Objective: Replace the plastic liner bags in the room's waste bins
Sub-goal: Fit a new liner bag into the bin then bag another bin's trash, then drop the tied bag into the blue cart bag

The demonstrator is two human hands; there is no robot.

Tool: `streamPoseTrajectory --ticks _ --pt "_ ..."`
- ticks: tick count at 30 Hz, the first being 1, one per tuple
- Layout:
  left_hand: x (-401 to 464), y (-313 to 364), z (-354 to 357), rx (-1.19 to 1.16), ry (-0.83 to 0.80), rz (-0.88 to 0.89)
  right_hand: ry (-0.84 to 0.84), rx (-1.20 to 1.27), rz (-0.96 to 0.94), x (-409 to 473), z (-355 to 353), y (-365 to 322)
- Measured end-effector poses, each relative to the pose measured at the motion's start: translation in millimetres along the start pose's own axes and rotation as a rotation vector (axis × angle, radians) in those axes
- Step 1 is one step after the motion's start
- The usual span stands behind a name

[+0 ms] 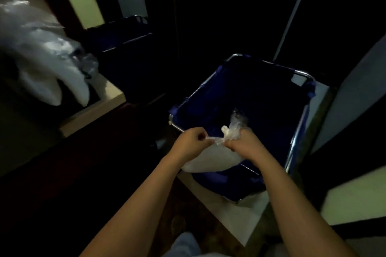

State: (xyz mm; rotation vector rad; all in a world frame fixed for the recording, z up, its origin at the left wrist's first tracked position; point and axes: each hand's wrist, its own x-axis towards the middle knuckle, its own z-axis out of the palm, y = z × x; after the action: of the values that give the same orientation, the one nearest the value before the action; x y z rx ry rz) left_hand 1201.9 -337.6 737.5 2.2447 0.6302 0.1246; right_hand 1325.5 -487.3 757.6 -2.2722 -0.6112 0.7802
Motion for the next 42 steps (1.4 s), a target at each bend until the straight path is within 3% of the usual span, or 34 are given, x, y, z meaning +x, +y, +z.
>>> streamPoseTrajectory --ticks 4,14,25,35,42 --pt "76 -14 7 -0.02 -0.155 0.061 0.02 -0.033 0.117 41 -11 -4" --pt "216 -7 38 0.022 -0.366 0.183 0.198 0.247 0.395 120 -31 27" --pt "270 -10 124 0.144 -0.552 0.095 0.004 0.239 0.545 178 -50 104" --pt "272 -3 163 0.1 -0.502 0.026 -0.076 0.246 0.589 193 -57 168" --pt "252 -20 132 0.005 -0.317 -0.13 -0.176 0.239 0.487 219 -57 139"
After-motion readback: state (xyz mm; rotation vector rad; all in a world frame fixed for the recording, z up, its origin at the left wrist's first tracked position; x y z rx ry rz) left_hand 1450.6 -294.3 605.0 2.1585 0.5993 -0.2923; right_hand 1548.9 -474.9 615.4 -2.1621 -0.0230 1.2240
